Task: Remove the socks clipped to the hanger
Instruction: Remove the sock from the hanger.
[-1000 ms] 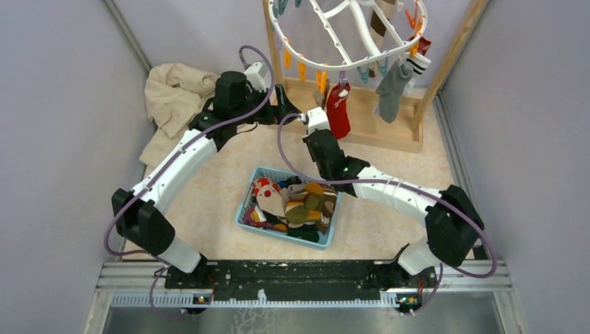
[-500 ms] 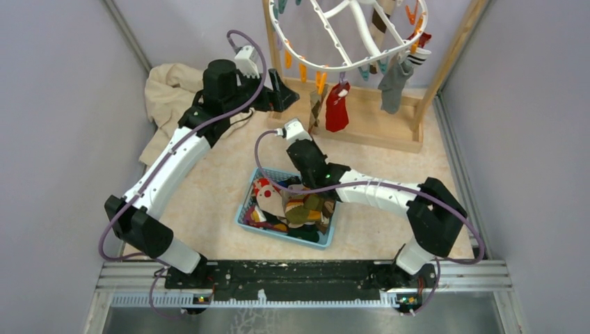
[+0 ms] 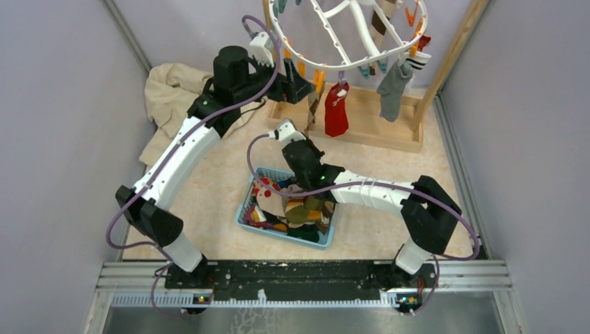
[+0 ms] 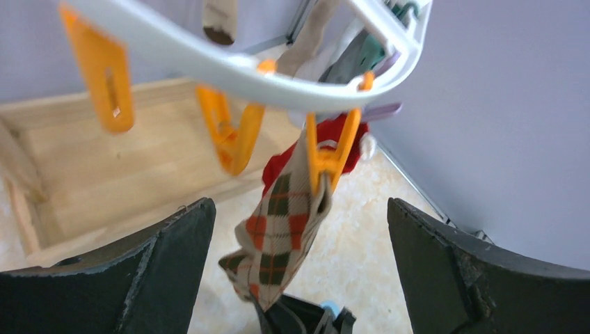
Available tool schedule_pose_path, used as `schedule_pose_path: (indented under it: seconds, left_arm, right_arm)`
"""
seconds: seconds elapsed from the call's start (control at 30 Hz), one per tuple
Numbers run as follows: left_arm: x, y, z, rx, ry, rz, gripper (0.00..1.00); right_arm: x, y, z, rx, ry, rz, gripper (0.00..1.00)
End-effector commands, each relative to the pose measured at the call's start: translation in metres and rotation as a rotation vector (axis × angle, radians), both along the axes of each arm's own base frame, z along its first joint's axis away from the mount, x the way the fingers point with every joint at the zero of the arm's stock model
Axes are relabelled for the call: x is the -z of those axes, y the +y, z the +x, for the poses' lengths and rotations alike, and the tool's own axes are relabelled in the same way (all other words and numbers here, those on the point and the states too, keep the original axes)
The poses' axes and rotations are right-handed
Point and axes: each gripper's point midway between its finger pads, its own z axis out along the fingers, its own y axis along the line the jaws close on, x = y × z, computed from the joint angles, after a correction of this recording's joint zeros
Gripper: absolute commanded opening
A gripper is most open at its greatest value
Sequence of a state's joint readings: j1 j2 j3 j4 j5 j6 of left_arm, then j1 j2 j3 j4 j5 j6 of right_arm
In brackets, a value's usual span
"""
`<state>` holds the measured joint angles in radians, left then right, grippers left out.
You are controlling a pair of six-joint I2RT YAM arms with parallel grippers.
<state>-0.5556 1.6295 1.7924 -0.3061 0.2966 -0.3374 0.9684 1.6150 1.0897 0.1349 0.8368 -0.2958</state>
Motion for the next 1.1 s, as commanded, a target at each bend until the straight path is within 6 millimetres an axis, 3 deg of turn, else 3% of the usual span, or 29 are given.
schedule_pose_path:
  seconds: [0.0, 0.13, 0.57, 0.87, 1.07]
  left_arm:
    - [-0.009, -0.018, 0.001, 0.037, -0.025, 0.044, 0.99]
    - [-0.005, -0.026, 0.004, 0.039, -0.017, 0.062, 0.99]
    - [-0.021, -0.043, 0.016, 0.029, -0.076, 0.05, 0.99]
    - [-0.032, -0.064, 0.014, 0.089, -0.113, 0.022, 0.82]
    - [-0.033, -0.067, 0.017, 0.089, -0.117, 0.017, 0.76]
  right_arm:
    - [-0.028, 0.011, 0.006, 0.008, -0.072, 0.026, 0.0]
    - [-0.034, 0.008, 0.006, 0.018, -0.088, 0.026, 0.0]
    - [-0.055, 0.007, 0.01, 0.022, -0.144, 0.008, 0.0]
    - [-0.055, 0.004, 0.008, 0.028, -0.144, 0.014, 0.0]
    - [-0.054, 0.003, 0.008, 0.029, -0.144, 0.012, 0.0]
